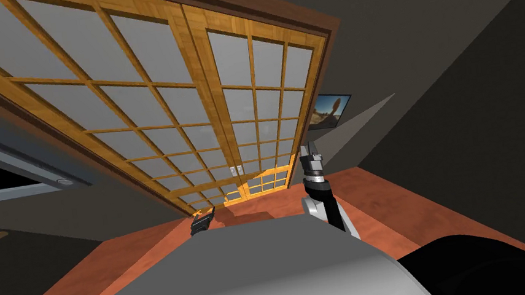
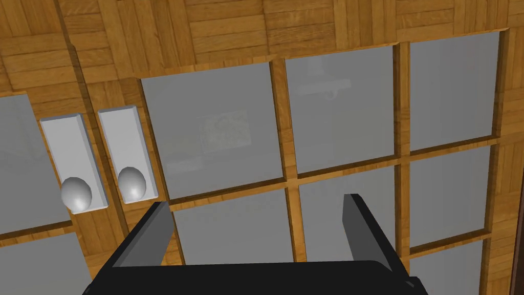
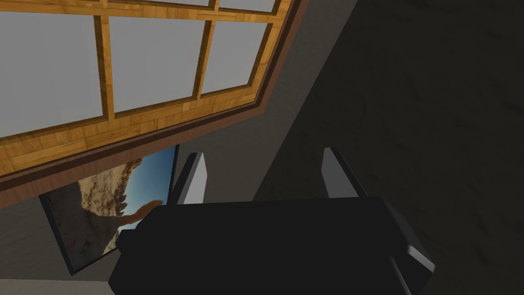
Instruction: Pull the door open
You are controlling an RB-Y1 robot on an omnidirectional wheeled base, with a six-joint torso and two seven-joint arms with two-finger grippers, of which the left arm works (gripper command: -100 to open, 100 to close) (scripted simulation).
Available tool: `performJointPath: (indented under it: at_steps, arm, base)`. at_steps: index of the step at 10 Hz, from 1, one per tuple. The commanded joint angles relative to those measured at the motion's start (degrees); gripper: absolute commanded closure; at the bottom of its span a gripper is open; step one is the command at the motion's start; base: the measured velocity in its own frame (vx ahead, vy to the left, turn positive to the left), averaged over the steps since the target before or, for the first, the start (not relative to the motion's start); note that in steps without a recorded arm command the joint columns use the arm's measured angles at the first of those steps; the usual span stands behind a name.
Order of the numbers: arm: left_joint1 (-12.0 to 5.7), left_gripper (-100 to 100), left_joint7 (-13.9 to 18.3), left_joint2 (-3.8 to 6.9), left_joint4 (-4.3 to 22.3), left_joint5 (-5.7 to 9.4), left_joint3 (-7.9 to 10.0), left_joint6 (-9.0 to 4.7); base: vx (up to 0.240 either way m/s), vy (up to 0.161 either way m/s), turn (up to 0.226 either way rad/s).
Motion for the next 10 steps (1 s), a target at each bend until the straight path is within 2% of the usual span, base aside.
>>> performJointPath:
  at_steps: [1, 2, 3, 4, 6, 8, 10]
  arm:
    - [0.52, -100, -0.07, -0.66, -1.92, -0.09, -0.20, 0.53]
    - [-1.14, -100, -0.30, -1.27, -2.41, -0.17, -0.53, 0.45]
    - [-1.14, -100, -0.30, -1.27, -2.41, -0.17, -0.53, 0.45]
    - [-2.68, -100, -0.44, -1.83, -2.92, -0.28, -0.93, 0.35]
    - [-4.22, -100, -0.58, -2.38, -3.44, -0.40, -1.34, 0.24]
    - [-4.22, -100, -0.58, -2.38, -3.44, -0.40, -1.34, 0.24]
    - [-6.28, -100, -0.65, -3.10, -4.20, -0.63, -2.03, 0.05]
  base:
    - [0.114, 0.014, -0.037]
    - [0.170, -0.004, -0.133]
    - [0.161, 0.005, -0.100]
    - [0.163, 0.029, -0.151]
    - [0.195, 0.038, -0.127]
    - [0.086, 0.003, 0.004]
    - [0.140, -0.003, -0.122]
